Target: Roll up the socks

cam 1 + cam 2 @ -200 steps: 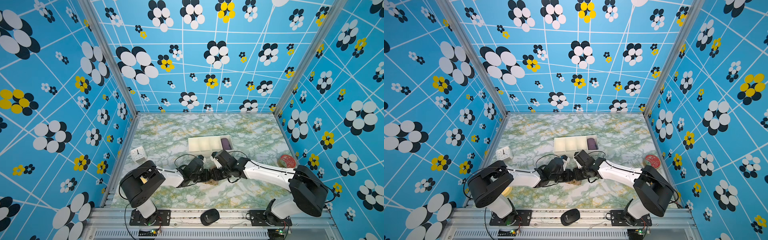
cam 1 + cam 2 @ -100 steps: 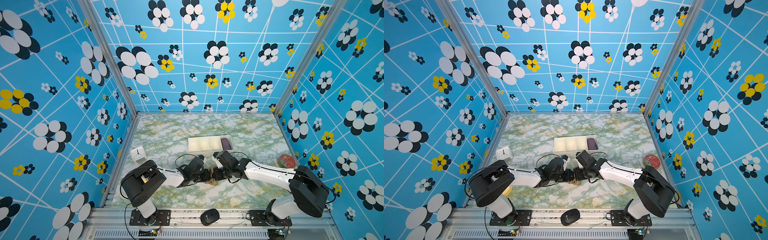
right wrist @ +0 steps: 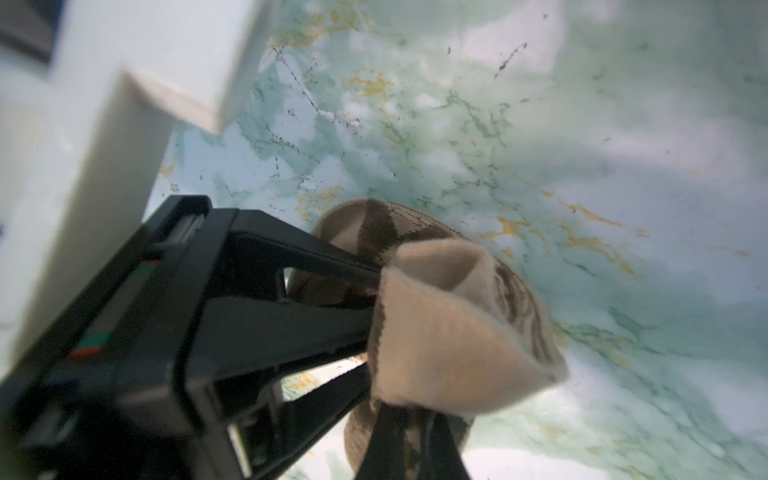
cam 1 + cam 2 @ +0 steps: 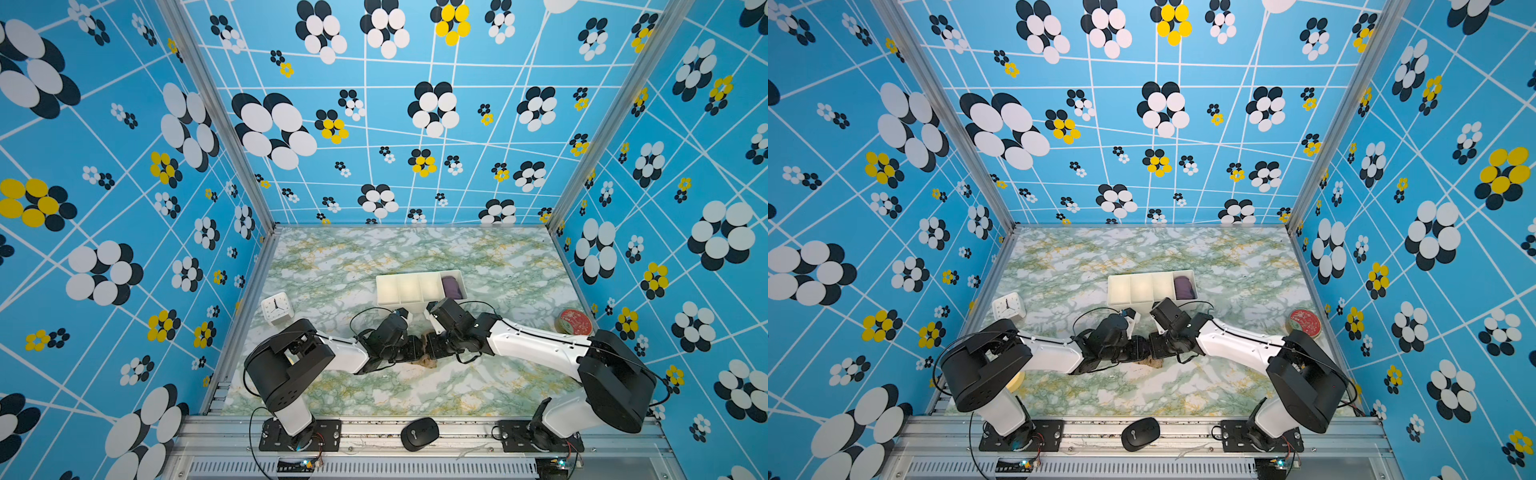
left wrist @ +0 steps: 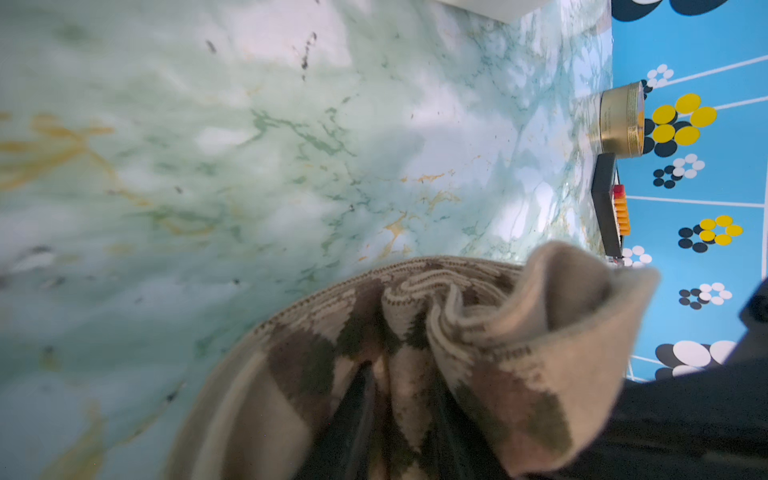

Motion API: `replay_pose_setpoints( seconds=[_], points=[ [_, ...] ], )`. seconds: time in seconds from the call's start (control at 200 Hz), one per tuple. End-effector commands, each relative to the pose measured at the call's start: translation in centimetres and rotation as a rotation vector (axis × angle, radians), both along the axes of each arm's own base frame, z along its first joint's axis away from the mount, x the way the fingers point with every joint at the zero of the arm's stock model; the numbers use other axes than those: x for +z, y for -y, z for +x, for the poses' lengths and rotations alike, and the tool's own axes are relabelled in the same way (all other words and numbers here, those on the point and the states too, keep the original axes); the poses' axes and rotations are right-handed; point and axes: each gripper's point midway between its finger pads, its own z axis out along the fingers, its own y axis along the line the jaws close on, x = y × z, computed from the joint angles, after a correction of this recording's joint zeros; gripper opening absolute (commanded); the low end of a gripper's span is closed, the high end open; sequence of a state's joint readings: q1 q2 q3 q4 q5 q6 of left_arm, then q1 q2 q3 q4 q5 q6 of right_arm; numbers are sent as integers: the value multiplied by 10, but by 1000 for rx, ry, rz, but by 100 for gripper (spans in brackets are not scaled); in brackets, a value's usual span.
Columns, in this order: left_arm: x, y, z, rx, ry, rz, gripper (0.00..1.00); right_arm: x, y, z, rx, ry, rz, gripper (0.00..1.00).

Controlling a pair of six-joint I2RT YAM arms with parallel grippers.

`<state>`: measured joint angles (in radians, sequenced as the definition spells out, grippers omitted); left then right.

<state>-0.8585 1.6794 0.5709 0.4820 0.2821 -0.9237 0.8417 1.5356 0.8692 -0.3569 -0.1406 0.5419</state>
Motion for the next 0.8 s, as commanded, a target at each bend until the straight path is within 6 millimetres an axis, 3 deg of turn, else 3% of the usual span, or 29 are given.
replay_pose_setpoints(
  seconds=[0.0, 0.13, 0.33, 0.515, 0.795],
  points=[
    [-32, -7, -46, -125, -145, 111, 36, -37, 1, -7, 57, -24, -100, 0],
    [-21, -3, -42, -160, -130, 127, 38, -42, 12, -8, 60, -20, -179, 0],
    [-11, -3, -34, -177, -116, 122, 38, -33, 17, -3, 65, 35, -241, 0],
    [3, -21, -27, -159, -72, 176, 36, -30, 21, -1, 62, 51, -266, 0],
    [41, -63, -15, -94, 17, 249, 37, -25, 22, 2, 73, 71, -274, 0]
  ],
)
